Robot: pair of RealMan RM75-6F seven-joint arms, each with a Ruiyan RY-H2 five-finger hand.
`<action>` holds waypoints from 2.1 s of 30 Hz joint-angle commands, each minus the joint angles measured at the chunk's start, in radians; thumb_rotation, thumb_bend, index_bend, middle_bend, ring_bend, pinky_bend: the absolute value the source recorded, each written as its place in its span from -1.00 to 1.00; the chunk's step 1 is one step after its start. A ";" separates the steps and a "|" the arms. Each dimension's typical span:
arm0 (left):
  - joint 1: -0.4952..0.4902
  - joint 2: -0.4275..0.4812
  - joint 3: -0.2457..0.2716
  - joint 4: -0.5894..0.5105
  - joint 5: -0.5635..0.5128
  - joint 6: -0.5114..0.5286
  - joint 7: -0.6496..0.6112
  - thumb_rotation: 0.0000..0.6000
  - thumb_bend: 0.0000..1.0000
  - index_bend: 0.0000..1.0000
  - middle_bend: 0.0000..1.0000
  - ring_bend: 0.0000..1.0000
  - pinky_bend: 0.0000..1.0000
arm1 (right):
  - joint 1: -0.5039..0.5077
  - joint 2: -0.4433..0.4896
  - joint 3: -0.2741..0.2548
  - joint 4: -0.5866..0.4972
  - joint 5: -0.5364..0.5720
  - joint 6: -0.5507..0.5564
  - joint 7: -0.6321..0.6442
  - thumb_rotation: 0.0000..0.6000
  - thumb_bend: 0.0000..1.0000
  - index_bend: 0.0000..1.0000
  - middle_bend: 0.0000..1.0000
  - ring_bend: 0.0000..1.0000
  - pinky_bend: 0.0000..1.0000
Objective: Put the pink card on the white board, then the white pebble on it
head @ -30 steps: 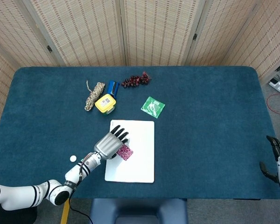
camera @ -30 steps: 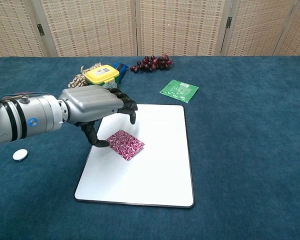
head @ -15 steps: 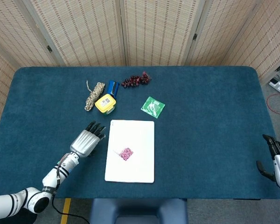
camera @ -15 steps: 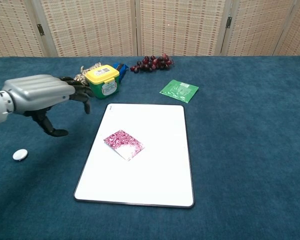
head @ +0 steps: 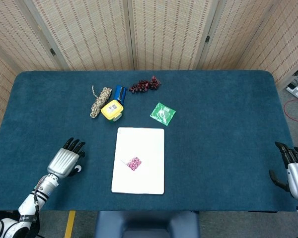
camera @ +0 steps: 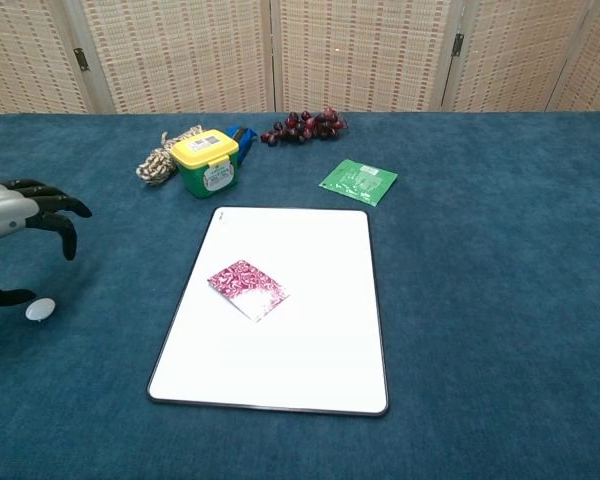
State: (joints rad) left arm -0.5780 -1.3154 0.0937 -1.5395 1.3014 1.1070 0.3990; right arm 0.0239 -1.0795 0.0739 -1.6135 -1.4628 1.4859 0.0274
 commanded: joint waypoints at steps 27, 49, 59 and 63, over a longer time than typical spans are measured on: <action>0.056 -0.075 -0.026 0.150 0.031 -0.078 -0.092 1.00 -0.34 -0.12 -0.74 -0.80 -1.00 | 0.008 0.015 -0.002 -0.039 -0.009 0.003 -0.035 1.00 -0.23 -0.85 -0.69 -0.64 -0.81; 0.056 -0.083 -0.051 0.150 0.049 -0.108 -0.095 1.00 -0.27 -0.03 -0.71 -0.78 -1.00 | 0.008 0.014 -0.005 -0.040 -0.005 0.002 -0.035 1.00 -0.23 -0.85 -0.69 -0.64 -0.81; 0.060 -0.085 -0.057 0.160 0.051 -0.113 -0.101 1.00 -0.20 0.03 -0.69 -0.77 -1.00 | 0.010 0.015 -0.005 -0.048 -0.007 0.003 -0.043 1.00 -0.23 -0.85 -0.69 -0.64 -0.81; 0.060 -0.079 -0.062 0.155 0.063 -0.106 -0.111 1.00 -0.20 0.03 -0.68 -0.77 -1.00 | 0.011 0.017 -0.005 -0.052 -0.009 0.004 -0.047 1.00 -0.23 -0.85 -0.69 -0.64 -0.81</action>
State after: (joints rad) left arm -0.5176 -1.3965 0.0328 -1.3825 1.3617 0.9992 0.2898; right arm 0.0347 -1.0629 0.0687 -1.6653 -1.4720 1.4896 -0.0197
